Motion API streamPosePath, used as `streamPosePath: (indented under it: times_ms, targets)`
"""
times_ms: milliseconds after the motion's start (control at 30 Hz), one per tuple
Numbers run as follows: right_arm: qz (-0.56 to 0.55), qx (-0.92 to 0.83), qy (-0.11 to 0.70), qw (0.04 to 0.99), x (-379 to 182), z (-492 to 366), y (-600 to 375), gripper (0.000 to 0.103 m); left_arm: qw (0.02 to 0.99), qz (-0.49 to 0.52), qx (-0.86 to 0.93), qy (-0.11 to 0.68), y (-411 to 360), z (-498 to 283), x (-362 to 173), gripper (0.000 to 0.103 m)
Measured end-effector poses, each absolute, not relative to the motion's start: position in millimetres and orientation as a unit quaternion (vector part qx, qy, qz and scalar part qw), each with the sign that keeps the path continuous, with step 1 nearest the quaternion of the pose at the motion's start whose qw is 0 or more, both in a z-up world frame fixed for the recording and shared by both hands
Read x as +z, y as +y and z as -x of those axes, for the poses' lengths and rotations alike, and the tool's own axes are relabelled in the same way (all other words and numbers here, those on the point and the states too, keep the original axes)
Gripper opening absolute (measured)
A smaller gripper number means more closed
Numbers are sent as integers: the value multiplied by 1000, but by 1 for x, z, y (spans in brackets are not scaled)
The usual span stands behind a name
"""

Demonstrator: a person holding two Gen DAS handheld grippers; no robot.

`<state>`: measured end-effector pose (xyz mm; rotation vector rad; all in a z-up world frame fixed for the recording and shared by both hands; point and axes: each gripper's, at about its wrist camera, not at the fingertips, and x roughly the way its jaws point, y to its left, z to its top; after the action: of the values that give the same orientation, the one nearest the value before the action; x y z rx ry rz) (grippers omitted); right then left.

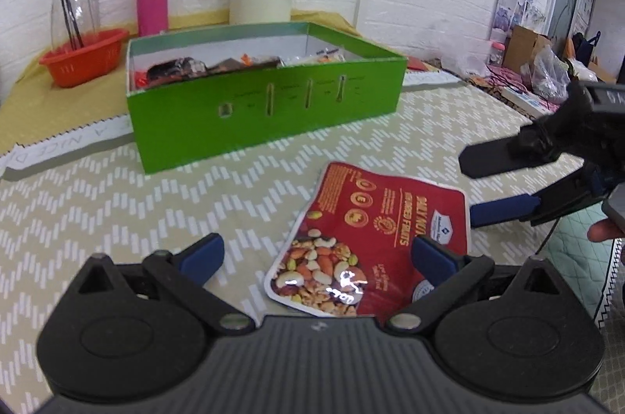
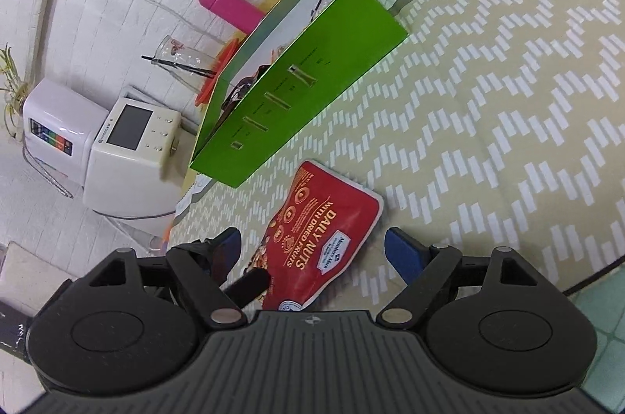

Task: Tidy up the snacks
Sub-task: 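Grasp the red Daily Nuts bag with the left gripper while the right pinches its corner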

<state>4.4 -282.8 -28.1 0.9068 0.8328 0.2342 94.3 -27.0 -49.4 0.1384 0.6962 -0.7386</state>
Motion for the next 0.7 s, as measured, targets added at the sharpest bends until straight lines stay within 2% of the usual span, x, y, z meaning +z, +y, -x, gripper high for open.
streamPosePath:
  times_ms: [167,200,233,367,400,433,600,700]
  targets:
    - [-439,115,395,799,-32,-12,-283,103,856,-84,-395,322,-36,-85,-52,102]
    - [-435,108,400,799,-35,-13,-281,78,854,-85,-400,320,-38,-83,-52,102]
    - [-431,105,401,801,-37,-14,-280,57,853,-87,-403,319,-39,-82,-52,102]
    - [-440,111,398,797,-45,-14,-277,35,853,-76,-406,319,-38,-82,-52,102]
    - [-434,106,399,801,-45,-14,-277,20,853,-70,-406,319,-36,-83,-52,102]
    - [-425,105,396,807,-46,-13,-276,12,853,-65,-407,320,-35,-83,-52,102]
    - [-437,132,368,810,-45,-3,-282,4,850,-39,-411,327,-29,-88,-49,102]
    - [-457,165,343,804,-38,5,-287,3,844,3,-415,340,-20,-95,-48,102]
